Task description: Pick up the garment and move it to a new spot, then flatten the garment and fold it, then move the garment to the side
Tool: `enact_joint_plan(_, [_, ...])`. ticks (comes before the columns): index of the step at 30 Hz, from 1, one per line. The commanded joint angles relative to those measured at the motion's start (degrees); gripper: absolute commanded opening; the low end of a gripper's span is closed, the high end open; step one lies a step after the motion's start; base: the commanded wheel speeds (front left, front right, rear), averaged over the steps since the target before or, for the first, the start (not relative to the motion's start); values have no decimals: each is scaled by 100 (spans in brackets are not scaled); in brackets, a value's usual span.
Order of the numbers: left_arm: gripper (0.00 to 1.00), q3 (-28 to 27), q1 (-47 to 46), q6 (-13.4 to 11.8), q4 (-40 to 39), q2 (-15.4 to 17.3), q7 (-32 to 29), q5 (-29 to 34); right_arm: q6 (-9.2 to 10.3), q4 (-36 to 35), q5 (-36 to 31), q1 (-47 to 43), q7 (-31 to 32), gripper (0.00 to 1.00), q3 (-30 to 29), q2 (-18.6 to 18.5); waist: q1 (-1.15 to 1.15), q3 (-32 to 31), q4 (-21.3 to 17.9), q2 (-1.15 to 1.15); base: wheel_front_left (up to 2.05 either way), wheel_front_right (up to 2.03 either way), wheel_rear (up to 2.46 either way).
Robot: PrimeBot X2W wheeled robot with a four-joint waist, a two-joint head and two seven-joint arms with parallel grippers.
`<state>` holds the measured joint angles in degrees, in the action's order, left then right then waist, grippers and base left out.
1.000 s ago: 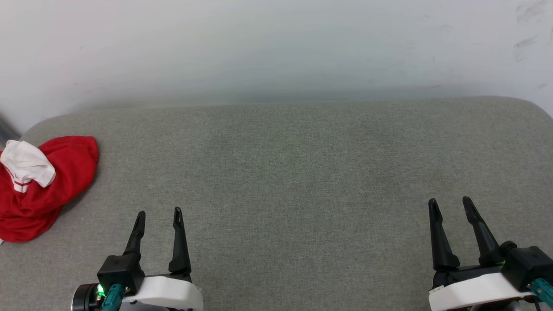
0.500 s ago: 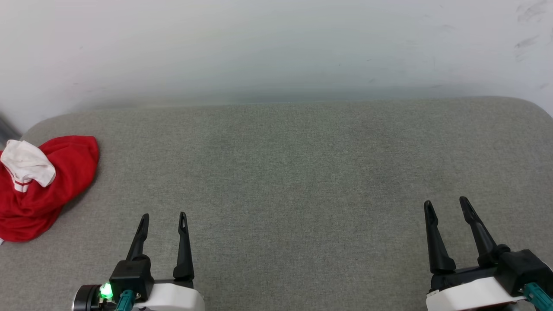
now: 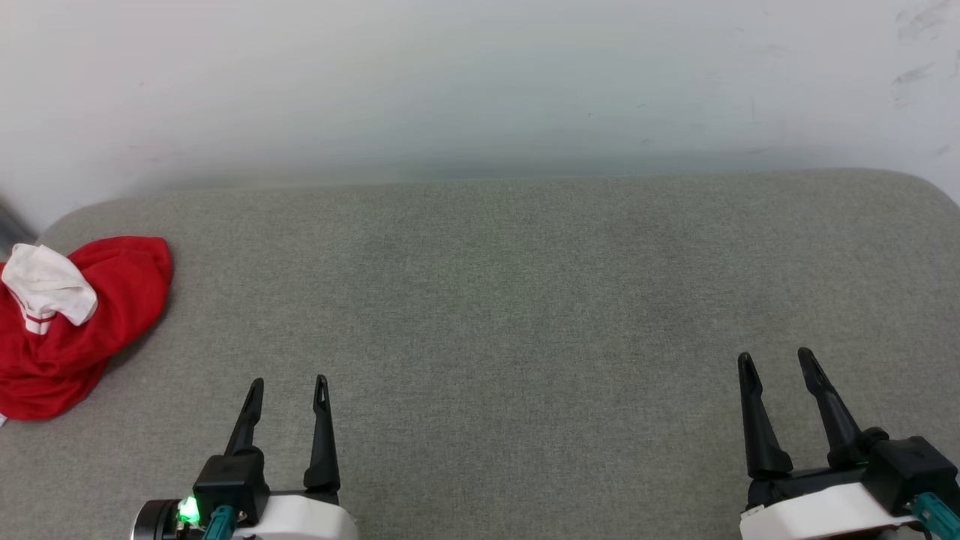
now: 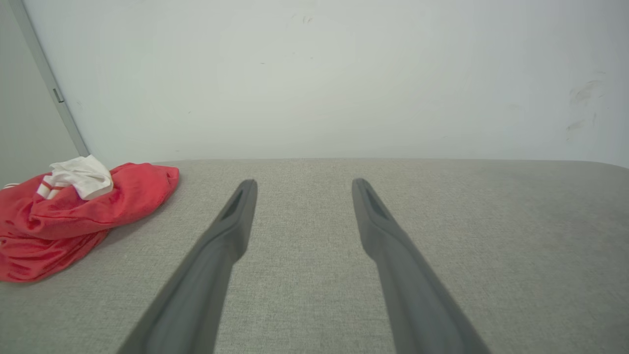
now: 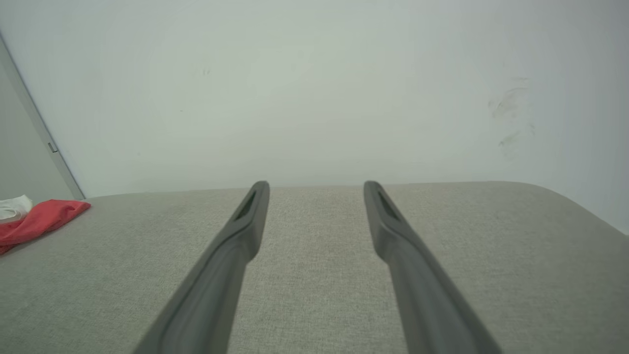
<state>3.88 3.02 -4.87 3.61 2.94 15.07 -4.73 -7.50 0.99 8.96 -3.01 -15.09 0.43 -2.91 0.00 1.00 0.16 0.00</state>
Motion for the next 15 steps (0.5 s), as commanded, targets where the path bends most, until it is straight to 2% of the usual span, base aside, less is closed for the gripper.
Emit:
enact_joint_plan(1, [100, 14, 29, -14, 11, -8, 16, -9, 2, 20, 59, -68, -12, 100, -3, 5, 0, -2, 3, 0, 0, 0, 0])
enact_joint_plan(9, [100, 4, 25, -5, 51, -8, 16, -23, 2, 47, 102, -84, -12, 100, 10, 5, 0, -7, 62, 0, 0, 0, 0])
enact_joint_plan(15, [100, -33, -6, 8, 57, -6, 16, 2, 1, 25, 70, -132, -12, 100, 5, 7, 0, 14, 345, 0, 0, 0, 0])
